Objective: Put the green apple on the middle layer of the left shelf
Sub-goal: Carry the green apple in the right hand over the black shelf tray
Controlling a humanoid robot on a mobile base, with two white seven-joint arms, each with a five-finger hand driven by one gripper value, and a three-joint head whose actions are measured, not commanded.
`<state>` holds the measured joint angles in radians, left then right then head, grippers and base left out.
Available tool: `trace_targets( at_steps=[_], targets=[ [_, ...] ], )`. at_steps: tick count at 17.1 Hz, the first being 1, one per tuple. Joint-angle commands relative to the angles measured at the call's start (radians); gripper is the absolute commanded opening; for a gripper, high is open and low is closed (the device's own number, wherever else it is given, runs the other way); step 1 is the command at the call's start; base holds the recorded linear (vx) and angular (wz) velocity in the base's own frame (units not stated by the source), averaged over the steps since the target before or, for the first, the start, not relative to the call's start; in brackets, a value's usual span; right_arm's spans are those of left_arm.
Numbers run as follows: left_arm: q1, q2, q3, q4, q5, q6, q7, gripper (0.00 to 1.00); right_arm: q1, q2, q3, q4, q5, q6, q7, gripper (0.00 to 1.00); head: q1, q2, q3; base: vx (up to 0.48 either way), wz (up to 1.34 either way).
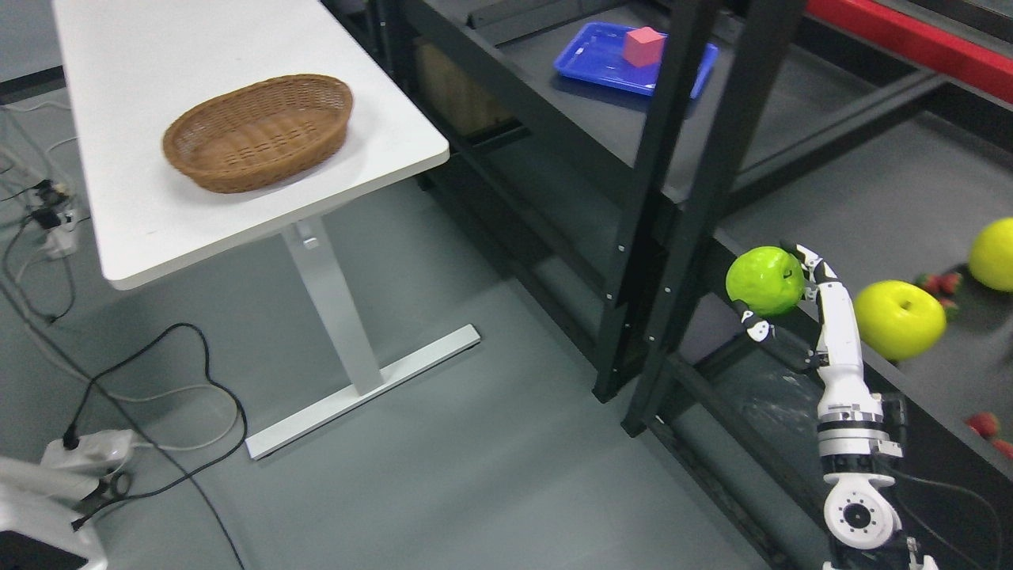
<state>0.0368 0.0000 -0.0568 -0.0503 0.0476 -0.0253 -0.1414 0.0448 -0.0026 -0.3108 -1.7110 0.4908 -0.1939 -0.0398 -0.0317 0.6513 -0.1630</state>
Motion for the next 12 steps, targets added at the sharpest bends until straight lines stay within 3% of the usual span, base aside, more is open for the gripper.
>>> trace_targets(
  at_steps=[1,12],
  targets=[
    [0.000,0.017,0.000,0.000,0.000,0.001,0.000,1.00,0.024,-0.015,-0.001,0.001,0.000,0.001,-0.005,0.01,0.0000,0.000,0.000,-0.182,-0.73],
    [0.000,0.017,0.000,0.000,0.000,0.001,0.000,1.00,0.026,-0.015,0.004,0.001,0.002,0.008,-0.005,0.01,0.0000,0.000,0.000,-0.058,-0.64]
  ],
)
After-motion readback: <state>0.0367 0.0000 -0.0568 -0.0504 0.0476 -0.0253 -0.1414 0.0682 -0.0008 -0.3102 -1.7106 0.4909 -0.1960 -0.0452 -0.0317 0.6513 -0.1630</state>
